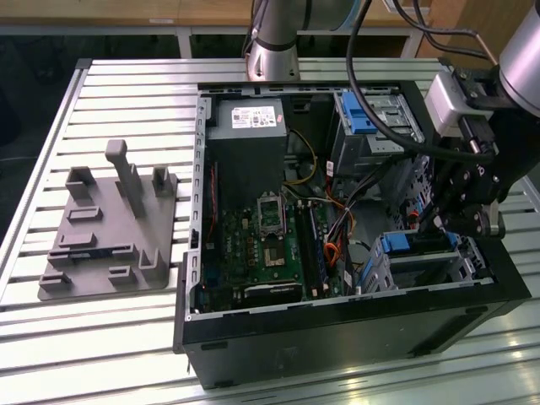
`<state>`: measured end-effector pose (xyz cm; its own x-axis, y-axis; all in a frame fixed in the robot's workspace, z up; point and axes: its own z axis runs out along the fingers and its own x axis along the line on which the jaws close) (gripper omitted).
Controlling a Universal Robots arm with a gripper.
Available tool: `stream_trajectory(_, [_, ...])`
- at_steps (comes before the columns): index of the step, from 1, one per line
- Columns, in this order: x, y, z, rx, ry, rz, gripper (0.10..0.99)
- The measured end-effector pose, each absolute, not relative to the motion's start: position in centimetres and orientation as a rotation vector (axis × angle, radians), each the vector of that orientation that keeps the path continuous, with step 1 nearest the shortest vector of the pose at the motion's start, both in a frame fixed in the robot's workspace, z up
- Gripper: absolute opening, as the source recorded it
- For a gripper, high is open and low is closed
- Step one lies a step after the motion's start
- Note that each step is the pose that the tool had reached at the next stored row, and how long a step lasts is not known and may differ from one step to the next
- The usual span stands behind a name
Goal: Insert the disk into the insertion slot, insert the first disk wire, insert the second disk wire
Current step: 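Insert the second disk wire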
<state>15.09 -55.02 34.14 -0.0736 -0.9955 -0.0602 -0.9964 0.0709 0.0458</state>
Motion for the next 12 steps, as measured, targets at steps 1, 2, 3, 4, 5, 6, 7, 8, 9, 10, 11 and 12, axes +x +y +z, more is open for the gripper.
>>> stream_trajectory(1, [15.09, -55.02, 34.12, -2.129, 2.289, 0.117, 0.145])
stream_trajectory(2, [15.09, -55.02, 34.1, -2.129, 2.289, 0.117, 0.145])
stream_trajectory(3, [15.11, -55.02, 34.08, -2.129, 2.289, 0.117, 0.145])
stream_trajectory(4, [15.16, -55.02, 34.06, -2.13, 2.289, 0.117, 0.145])
stream_trajectory(5, [15.17, -55.02, 34.04, -2.129, 2.289, 0.117, 0.145])
stream_trajectory(6, [15.17, -55.02, 34.02, -2.129, 2.289, 0.117, 0.145])
stream_trajectory(7, [15.17, -55.02, 34.0, -2.129, 2.29, 0.117, 0.145])
stream_trajectory(8, [15.17, -55.02, 33.97, -2.129, 2.29, 0.117, 0.145])
stream_trajectory(9, [15.18, -55.02, 33.95, -2.129, 2.289, 0.117, 0.145])
stream_trajectory(10, [15.18, -55.02, 33.92, -2.129, 2.289, 0.117, 0.145])
stream_trajectory(11, [15.18, -55.02, 33.89, -2.129, 2.289, 0.117, 0.145])
stream_trajectory(12, [15.18, -55.02, 33.86, -2.129, 2.289, 0.117, 0.145])
